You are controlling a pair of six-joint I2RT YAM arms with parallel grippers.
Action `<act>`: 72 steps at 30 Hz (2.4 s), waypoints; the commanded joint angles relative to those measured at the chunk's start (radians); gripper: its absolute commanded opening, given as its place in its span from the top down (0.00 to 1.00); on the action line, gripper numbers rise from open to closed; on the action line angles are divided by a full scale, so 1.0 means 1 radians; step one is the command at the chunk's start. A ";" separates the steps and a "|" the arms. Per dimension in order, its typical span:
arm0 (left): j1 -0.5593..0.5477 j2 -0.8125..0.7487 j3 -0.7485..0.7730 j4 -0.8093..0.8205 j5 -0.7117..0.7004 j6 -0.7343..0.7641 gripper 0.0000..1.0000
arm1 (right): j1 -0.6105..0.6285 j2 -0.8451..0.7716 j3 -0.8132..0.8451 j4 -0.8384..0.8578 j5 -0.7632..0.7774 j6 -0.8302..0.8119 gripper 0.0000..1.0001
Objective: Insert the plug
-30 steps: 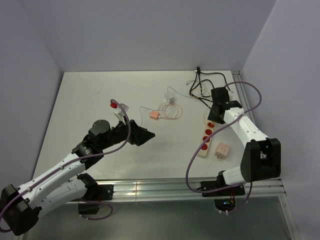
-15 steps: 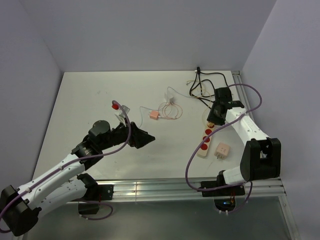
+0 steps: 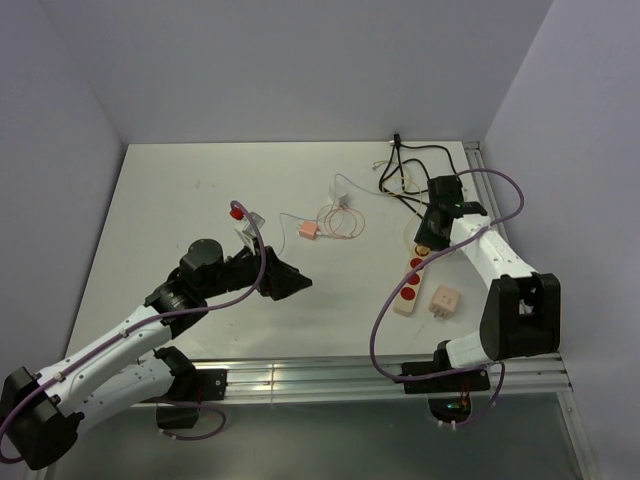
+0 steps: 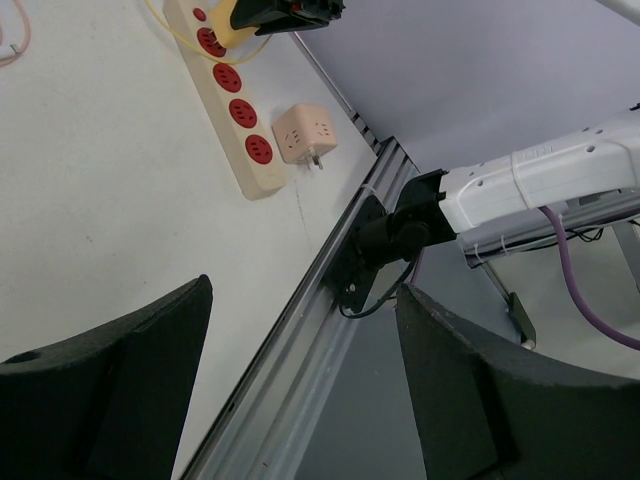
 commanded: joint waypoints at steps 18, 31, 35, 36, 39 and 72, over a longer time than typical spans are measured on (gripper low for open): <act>-0.002 0.009 0.043 0.035 0.052 0.001 0.20 | 0.027 0.110 0.061 -0.051 0.034 0.009 1.00; -0.002 -0.014 0.046 0.035 0.049 -0.018 0.21 | 0.024 0.228 0.027 -0.080 0.002 0.009 1.00; -0.002 -0.006 0.047 0.043 0.063 -0.024 0.20 | 0.024 0.225 -0.022 -0.060 0.007 0.024 1.00; -0.002 -0.003 0.049 0.038 0.066 -0.024 0.20 | 0.021 0.228 -0.028 -0.053 0.006 0.020 1.00; -0.002 -0.005 0.057 0.028 0.063 -0.016 0.20 | -0.007 0.222 -0.074 -0.014 -0.003 0.021 1.00; -0.002 -0.034 0.195 -0.218 -0.175 -0.102 0.17 | 0.334 0.296 0.571 -0.042 -0.007 -0.032 0.38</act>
